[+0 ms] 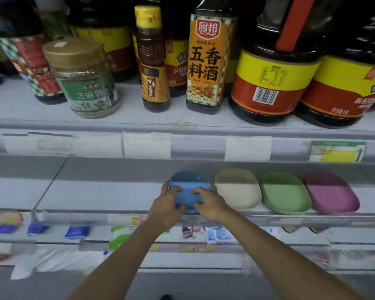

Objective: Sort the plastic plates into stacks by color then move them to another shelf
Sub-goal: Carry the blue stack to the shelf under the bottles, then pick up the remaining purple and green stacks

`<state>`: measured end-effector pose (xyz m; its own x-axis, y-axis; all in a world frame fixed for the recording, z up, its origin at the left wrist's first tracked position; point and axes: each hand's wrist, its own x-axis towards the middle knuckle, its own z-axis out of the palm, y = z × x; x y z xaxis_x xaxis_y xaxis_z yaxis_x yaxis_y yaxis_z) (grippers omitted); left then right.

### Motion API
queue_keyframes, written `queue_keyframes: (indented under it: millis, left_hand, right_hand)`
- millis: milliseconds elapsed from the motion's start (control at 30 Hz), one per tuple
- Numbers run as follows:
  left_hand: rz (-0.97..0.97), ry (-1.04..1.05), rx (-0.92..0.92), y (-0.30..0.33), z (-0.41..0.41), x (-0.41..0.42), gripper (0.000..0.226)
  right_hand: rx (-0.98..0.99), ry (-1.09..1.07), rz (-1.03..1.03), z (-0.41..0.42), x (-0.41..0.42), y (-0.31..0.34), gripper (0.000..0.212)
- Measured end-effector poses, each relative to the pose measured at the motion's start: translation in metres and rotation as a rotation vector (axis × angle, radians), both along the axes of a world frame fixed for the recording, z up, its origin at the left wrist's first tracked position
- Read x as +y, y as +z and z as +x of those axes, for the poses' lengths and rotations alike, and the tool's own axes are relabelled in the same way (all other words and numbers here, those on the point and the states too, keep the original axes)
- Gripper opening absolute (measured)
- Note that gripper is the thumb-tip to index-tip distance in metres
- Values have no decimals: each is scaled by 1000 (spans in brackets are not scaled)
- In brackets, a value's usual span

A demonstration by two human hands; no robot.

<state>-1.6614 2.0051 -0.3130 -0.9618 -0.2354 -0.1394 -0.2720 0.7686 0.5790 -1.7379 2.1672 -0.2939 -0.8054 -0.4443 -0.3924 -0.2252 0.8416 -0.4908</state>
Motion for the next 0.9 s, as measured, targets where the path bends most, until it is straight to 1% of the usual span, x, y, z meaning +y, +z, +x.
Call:
queue_keyframes:
  millis: [200, 333, 433, 500, 567, 733, 900]
  left_hand:
    - [28, 5, -12, 0, 0, 7, 50]
    - [38, 54, -25, 2, 2, 5, 49]
    - [3, 91, -14, 6, 6, -1, 46]
    - [-20, 111, 6, 11, 12, -7, 44]
    - [-36, 133, 41, 20, 22, -11, 42]
    - [-121, 208, 132, 42, 73, -43, 36]
    - [-191, 385, 141, 60, 169, -111, 41]
  right_hand:
    - [52, 46, 96, 3, 6, 12, 53]
    - [150, 59, 121, 7, 12, 24, 52]
    - [263, 100, 115, 7, 20, 37, 45]
    - [320, 138, 49, 5, 22, 43, 34]
    - [342, 207, -22, 4, 16, 46, 28]
    - [361, 465, -212, 21, -44, 45, 29]
    - [341, 724, -305, 83, -145, 50, 31]
